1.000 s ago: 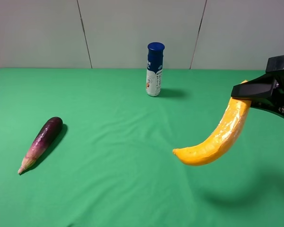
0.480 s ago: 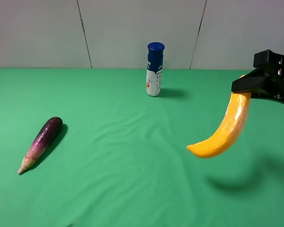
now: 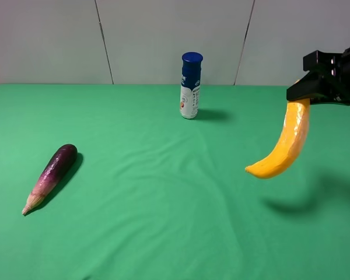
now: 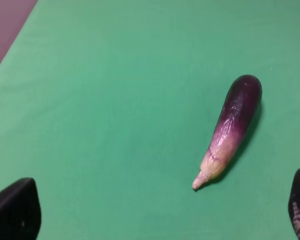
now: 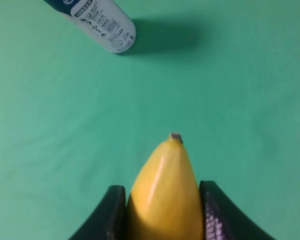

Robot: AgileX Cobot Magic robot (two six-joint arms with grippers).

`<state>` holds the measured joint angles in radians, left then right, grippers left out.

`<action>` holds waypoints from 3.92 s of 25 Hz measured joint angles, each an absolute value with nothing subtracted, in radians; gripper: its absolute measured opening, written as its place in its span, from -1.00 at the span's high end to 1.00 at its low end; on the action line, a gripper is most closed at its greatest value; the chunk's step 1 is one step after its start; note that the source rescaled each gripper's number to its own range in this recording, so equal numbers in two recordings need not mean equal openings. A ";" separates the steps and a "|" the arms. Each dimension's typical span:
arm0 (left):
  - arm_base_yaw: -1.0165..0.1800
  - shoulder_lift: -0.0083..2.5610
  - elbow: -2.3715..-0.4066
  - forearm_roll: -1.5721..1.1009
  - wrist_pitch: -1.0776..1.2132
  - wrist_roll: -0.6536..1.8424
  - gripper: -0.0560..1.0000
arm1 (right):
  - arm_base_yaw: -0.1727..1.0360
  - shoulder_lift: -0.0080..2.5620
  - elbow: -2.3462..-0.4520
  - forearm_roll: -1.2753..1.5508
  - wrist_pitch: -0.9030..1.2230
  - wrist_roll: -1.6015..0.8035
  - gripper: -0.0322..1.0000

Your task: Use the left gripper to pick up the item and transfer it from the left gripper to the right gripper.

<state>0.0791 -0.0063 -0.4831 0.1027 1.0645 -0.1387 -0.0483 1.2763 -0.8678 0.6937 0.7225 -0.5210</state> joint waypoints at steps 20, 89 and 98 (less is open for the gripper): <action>0.079 -0.006 -0.483 0.103 1.065 -0.139 -1.00 | 0.081 1.702 -1.236 0.518 0.877 -0.415 0.93; 0.079 -0.006 -0.483 0.103 1.065 -0.139 -1.00 | 0.083 1.935 -1.454 0.362 1.109 -0.225 -1.00; 0.079 -0.006 -0.483 0.103 1.065 -0.139 -1.00 | 0.083 1.792 -1.454 0.304 1.205 -0.180 -1.00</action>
<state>0.0791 -0.0063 -0.4831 0.1027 1.0645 -0.1387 0.0829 1.7918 -1.4540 0.3039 1.2050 -0.1804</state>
